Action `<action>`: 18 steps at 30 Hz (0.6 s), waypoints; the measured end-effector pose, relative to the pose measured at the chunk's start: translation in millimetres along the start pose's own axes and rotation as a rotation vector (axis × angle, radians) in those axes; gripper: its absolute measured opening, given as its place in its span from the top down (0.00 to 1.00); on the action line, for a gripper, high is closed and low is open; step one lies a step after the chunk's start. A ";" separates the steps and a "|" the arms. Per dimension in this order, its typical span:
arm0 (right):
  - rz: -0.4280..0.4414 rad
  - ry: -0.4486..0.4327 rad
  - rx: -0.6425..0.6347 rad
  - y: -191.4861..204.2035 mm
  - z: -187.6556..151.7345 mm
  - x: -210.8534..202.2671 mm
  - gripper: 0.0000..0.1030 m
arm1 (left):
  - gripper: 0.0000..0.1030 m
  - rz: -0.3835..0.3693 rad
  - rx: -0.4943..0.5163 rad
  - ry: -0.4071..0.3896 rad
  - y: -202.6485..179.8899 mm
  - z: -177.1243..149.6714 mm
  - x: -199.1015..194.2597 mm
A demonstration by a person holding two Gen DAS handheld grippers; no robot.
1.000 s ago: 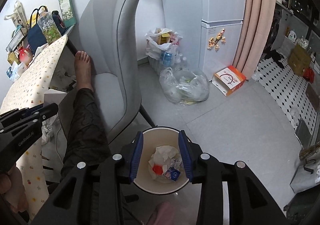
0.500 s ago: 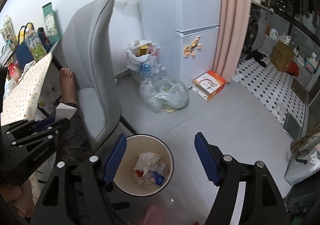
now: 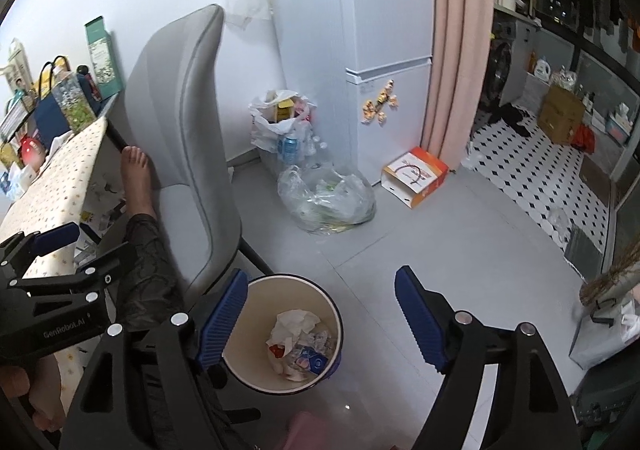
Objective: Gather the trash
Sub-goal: 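Move both open tools back over the cleared table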
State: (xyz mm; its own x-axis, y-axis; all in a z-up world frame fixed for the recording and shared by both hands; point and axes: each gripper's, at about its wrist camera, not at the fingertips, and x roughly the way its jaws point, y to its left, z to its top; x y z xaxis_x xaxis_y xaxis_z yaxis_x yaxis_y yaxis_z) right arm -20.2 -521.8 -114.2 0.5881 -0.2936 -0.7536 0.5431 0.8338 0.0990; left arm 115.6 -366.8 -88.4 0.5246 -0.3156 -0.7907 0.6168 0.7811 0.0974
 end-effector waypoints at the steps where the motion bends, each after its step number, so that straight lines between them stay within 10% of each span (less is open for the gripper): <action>1: 0.007 -0.003 -0.005 3.0 0.1 -2.3 0.25 | 0.12 0.004 -0.007 -0.002 3.3 -1.1 -2.7; 18: 0.035 -0.091 -0.112 72.8 10.0 -55.4 0.08 | 0.06 0.043 -0.152 -0.120 74.2 -16.1 -60.1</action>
State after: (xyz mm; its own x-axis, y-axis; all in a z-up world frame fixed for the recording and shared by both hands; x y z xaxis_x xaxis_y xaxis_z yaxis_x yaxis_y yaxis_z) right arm -7.3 -449.5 -58.7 0.6600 -0.3007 -0.6885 0.4542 0.8897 0.0468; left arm 120.4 -281.2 -43.5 0.6202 -0.3351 -0.7092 0.5014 0.8647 0.0300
